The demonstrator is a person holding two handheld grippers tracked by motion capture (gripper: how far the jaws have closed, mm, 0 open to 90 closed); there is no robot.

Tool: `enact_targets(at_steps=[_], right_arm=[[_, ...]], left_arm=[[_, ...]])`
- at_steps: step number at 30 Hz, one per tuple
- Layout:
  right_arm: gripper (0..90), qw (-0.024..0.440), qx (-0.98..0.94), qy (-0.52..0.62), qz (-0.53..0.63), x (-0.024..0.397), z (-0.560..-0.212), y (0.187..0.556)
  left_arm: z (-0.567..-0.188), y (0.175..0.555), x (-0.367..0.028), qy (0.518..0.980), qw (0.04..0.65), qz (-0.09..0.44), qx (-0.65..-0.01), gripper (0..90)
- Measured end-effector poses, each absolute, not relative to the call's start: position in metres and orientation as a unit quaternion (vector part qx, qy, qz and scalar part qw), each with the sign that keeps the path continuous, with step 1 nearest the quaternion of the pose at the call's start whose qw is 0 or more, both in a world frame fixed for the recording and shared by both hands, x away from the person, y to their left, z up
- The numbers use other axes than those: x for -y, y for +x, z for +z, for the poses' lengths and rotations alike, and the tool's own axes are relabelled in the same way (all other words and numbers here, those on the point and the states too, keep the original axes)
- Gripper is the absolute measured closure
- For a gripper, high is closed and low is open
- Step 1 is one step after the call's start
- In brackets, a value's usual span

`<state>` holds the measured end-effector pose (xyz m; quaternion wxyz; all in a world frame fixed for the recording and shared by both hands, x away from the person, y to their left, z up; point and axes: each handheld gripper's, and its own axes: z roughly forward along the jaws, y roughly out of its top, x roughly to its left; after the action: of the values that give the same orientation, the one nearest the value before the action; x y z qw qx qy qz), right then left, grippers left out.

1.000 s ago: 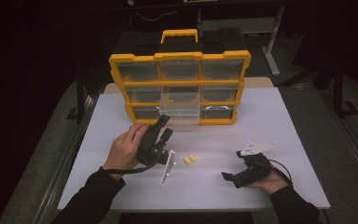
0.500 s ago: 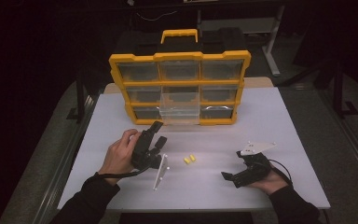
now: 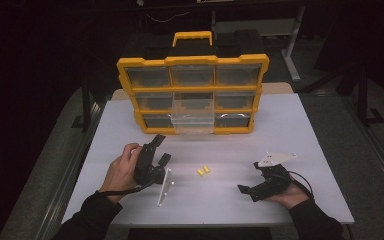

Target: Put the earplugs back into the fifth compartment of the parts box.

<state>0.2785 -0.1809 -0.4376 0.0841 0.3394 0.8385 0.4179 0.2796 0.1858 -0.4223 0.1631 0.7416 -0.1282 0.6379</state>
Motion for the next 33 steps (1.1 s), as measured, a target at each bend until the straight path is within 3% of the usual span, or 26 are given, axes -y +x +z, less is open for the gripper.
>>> enact_targets(at_steps=[15, 33], right_arm=[[0.0, 0.085, -0.838, 0.341, 0.417, 0.181, -0.438, 0.278], [0.0, 0.089, -0.840, 0.339, 0.415, 0.181, -0.438, 0.278]], left_arm=[[-0.437, 0.277, -0.193, 0.755, 0.163, 0.625, 0.113, 0.0], [-0.443, 0.280, -0.192, 0.767, 0.180, 0.608, 0.094, 0.0]])
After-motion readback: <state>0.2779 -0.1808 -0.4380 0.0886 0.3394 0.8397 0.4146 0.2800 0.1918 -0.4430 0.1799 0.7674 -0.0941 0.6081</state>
